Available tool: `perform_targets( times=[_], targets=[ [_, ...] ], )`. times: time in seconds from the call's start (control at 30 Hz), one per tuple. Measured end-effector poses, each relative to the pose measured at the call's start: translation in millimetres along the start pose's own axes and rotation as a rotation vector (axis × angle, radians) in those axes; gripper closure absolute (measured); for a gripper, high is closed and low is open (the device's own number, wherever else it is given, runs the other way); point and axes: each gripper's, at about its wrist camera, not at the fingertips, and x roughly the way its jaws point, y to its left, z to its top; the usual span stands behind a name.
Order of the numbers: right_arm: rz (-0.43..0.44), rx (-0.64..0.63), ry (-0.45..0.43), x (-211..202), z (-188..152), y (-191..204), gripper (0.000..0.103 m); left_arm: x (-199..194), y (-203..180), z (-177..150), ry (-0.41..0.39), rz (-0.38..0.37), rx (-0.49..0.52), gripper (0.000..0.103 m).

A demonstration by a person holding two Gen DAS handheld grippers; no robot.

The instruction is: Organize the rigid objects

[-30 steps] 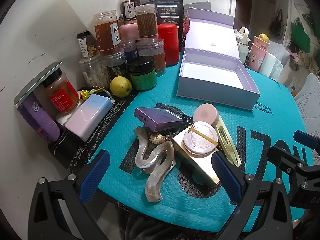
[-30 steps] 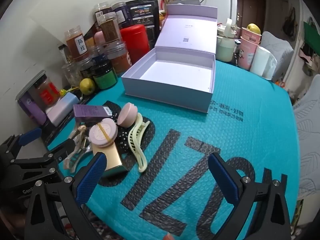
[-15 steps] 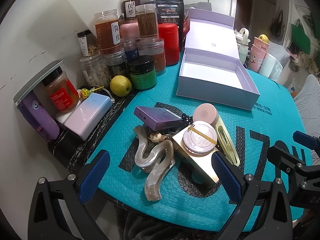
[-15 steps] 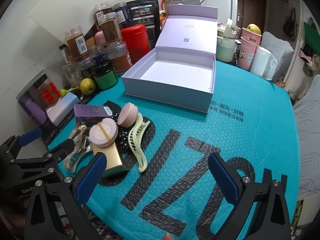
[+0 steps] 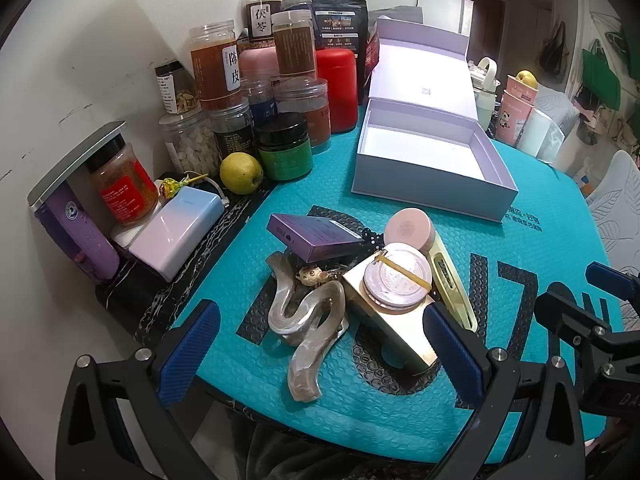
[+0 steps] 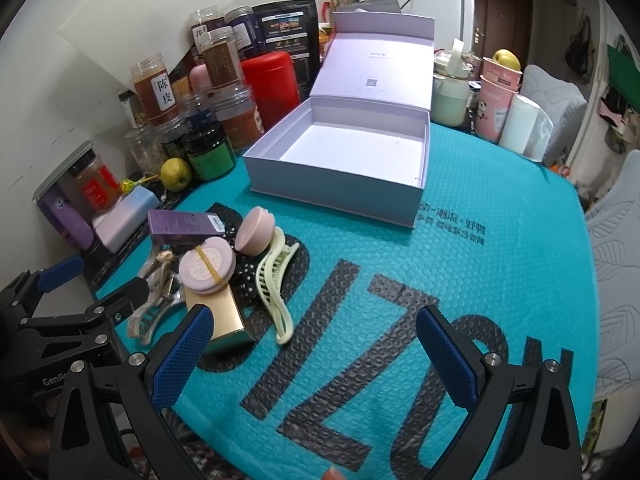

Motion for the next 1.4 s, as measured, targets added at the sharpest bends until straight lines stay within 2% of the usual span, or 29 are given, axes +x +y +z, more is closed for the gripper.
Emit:
perform_targets(
  times=[0.97,1.4],
  targets=[
    [0.006,0.02,0.008,2.1,-1.0,-5.0,0.0,1.2,2.4,0.9,0.012,-0.008,-0.008,0.0],
    [0.043,0.02,0.007,0.4,-10.8,-5.5,0.0,0.6,4.2,-10.8,0.027,-0.006,-0.035,0.0]
  ],
)
